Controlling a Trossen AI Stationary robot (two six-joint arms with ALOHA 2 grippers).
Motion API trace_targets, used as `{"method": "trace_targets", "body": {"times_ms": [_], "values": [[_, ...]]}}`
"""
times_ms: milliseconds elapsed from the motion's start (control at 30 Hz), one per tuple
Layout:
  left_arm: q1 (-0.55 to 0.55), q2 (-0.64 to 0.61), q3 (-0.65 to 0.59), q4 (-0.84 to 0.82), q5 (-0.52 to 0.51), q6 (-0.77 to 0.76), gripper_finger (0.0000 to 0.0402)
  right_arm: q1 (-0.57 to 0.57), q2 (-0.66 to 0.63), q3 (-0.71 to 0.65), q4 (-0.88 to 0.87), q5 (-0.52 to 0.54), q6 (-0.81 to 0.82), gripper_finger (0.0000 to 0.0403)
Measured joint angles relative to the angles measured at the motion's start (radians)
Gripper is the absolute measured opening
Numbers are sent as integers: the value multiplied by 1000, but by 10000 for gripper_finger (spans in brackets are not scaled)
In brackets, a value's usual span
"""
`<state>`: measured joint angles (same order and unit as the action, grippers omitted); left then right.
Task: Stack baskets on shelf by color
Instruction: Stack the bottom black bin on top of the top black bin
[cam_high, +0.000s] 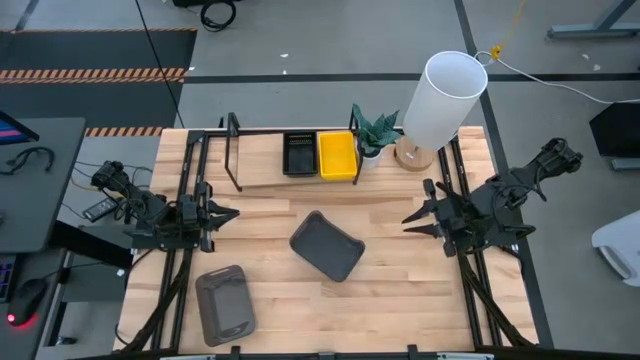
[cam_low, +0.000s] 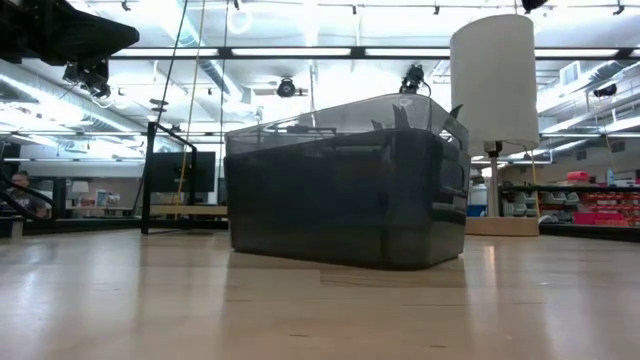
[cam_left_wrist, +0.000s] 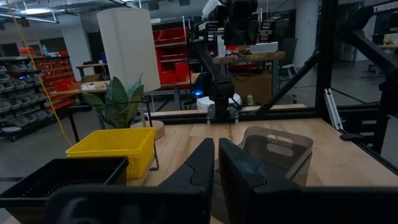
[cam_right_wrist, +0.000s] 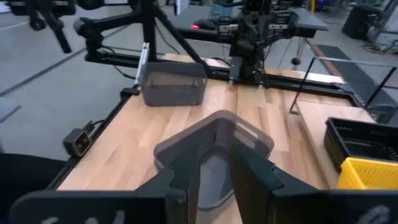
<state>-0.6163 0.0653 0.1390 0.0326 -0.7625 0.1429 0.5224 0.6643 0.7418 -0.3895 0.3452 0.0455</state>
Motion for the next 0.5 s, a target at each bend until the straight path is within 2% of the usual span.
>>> {"method": "trace_targets", "body": {"times_ms": [100, 267, 500], "values": [[0, 0, 0, 0, 0, 0, 28, 0, -35, -12, -17, -40, 8, 90], [0, 0, 0, 0, 0, 0, 35, 0, -77, -38, -22, -170, 6, 90], [0, 0, 0, 0, 0, 0, 36, -1, -176, -84, -23, -180, -14, 90]]}}
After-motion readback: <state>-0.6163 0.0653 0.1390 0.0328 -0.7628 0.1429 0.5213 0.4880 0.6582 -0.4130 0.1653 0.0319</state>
